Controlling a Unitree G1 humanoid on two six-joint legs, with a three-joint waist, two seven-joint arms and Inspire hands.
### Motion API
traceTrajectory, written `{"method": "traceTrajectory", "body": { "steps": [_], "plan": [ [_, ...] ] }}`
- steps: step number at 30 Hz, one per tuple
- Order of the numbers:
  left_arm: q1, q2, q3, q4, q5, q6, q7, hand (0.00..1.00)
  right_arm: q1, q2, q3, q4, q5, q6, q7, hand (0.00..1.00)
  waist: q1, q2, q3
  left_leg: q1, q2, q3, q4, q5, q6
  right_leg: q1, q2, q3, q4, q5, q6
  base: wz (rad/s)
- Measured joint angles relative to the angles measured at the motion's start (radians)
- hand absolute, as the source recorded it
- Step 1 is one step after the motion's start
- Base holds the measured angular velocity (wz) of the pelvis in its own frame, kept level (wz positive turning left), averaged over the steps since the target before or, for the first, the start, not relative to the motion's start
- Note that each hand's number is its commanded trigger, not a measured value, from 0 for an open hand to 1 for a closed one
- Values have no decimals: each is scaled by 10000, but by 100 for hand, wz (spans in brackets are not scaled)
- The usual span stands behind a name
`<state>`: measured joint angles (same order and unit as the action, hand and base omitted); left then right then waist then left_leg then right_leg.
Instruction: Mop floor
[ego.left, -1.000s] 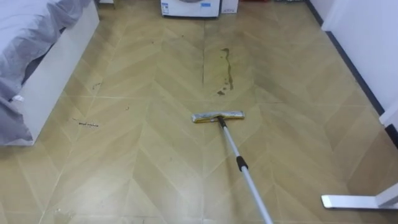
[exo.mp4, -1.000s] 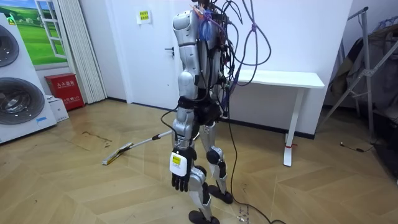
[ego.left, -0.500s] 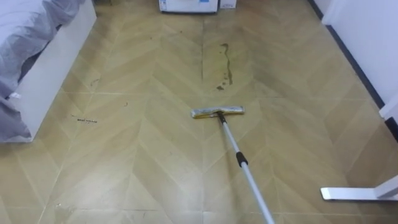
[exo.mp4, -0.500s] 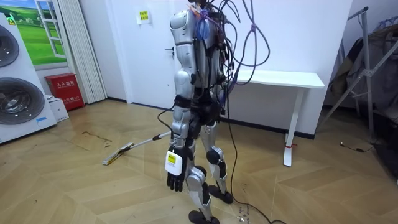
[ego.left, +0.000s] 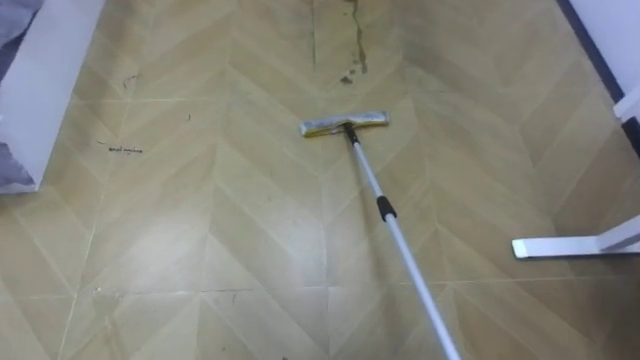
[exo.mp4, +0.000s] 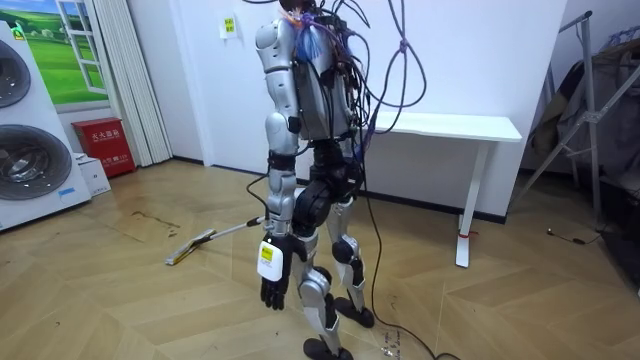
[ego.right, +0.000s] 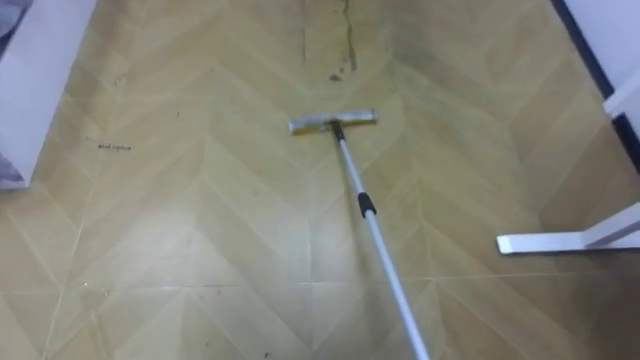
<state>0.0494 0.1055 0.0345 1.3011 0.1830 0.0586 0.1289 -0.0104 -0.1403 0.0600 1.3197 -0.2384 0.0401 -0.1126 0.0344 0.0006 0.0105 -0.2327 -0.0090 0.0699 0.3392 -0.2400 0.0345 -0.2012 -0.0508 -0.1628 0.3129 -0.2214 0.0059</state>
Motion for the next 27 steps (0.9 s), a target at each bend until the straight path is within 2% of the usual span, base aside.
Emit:
{"method": "traceTrajectory", "body": {
  "steps": [2, 5, 9, 11, 13, 15, 19, 20, 22, 23, 24, 25, 26, 27],
  "plan": [
    [-1, -10, -34, 30, -306, -41, 97, 0, -5, 0, 1, 37, 159, -57, -125, 100, 1, 17, 33, -281, 5, -27, 117, 0, 0, -277, -2, -34, 63, 12, -20, 8],
    [-119, -37, -215, 150, -648, -63, 209, 0, -119, 2, 77, -1, 464, -82, -420, 100, 1, 151, 113, -1151, 19, -172, 742, -1, 1, -1027, -27, -55, 615, 8, -24, 8],
    [-272, -26, -547, 152, -1117, -146, 373, 0, -276, -51, 286, 1, 1070, -84, -514, 100, 14, 237, 163, -2340, 56, -177, 1448, -9, 7, -2216, -62, -21, 1352, -75, -150, 2],
    [-368, -22, -566, 158, -1128, -171, 370, 0, -307, -73, 326, -1, 1257, -85, -495, 100, 23, 238, 173, -2828, 39, -176, 1766, -45, 57, -2816, -143, -17, 1920, -210, -206, 3],
    [-360, -23, -582, 158, -1195, -143, 366, 0, -290, -69, 369, 132, 1658, -36, -467, 100, 46, 222, 195, -3463, -20, -189, 2351, -186, 65, -3607, -243, 146, 2830, -577, -259, 7],
    [-338, -17, -581, 155, -1496, 3, 349, 0, -261, -72, 396, 244, 2058, 93, -405, 100, 110, 271, 183, -3985, 29, -243, 3006, -363, 20, -4133, -257, 168, 3497, -820, -306, 0],
    [-308, 42, -584, 155, -1537, 343, 362, 0, -185, -71, 741, 493, 2797, 285, -323, 100, 349, 283, 148, -5031, 195, -352, 4786, -924, -198, -5185, -268, 141, 5308, -1527, -666, 1],
    [-305, 40, -583, 157, -1553, 373, 367, 0, -202, -76, 735, 523, 2801, 291, -293, 100, 389, 304, 130, -5198, 196, -419, 5038, -982, -234, -5327, -272, 117, 5554, -1622, -716, 7],
    [-288, 142, -682, 203, -2029, 519, 373, 0, -350, -54, 737, 798, 2908, 292, -184, 100, 537, 214, 54, -5781, 213, -612, 6184, -1127, -451, -5829, -351, 82, 6554, -2076, -920, 10],
    [-271, 168, -701, 204, -2161, 550, 374, 0, -508, -75, 735, 866, 2923, 328, -131, 100, 594, 217, 52, -5970, 254, -656, 6587, -1069, -541, -5889, -329, 51, 6780, -2200, -943, 0],
    [-168, 243, -890, 202, -2410, 594, 376, 0, -763, -137, 733, 1061, 2958, 493, -25, 100, 773, 226, 42, -6434, 383, -782, 7656, -730, -748, -6005, -202, 41, 7216, -2389, -1049, -24],
    [-23, 290, -1101, 204, -2721, 651, 378, 0, -1104, -260, 748, 1320, 2999, 581, 142, 100, 969, 211, 50, -7070, 464, -972, 8939, 110, -824, -6070, -10, 120, 7584, -2526, -1198, -36],
    [68, 299, -1216, 209, -2864, 678, 378, 0, -1253, -349, 757, 1402, 3007, 627, 248, 100, 1080, 195, 59, -7397, 464, -1048, 9617, 713, -824, -6075, 26, 143, 7778, -2595, -1298, -56],
    [258, 290, -1435, 264, -3256, 687, 362, 0, -1616, -580, 760, 1583, 3018, 776, 517, 100, 1337, 109, 95, -8099, 376, -927, 11374, 1761, -891, -6122, 15, 202, 8185, -2717, -1461, -55]
  ]
}}
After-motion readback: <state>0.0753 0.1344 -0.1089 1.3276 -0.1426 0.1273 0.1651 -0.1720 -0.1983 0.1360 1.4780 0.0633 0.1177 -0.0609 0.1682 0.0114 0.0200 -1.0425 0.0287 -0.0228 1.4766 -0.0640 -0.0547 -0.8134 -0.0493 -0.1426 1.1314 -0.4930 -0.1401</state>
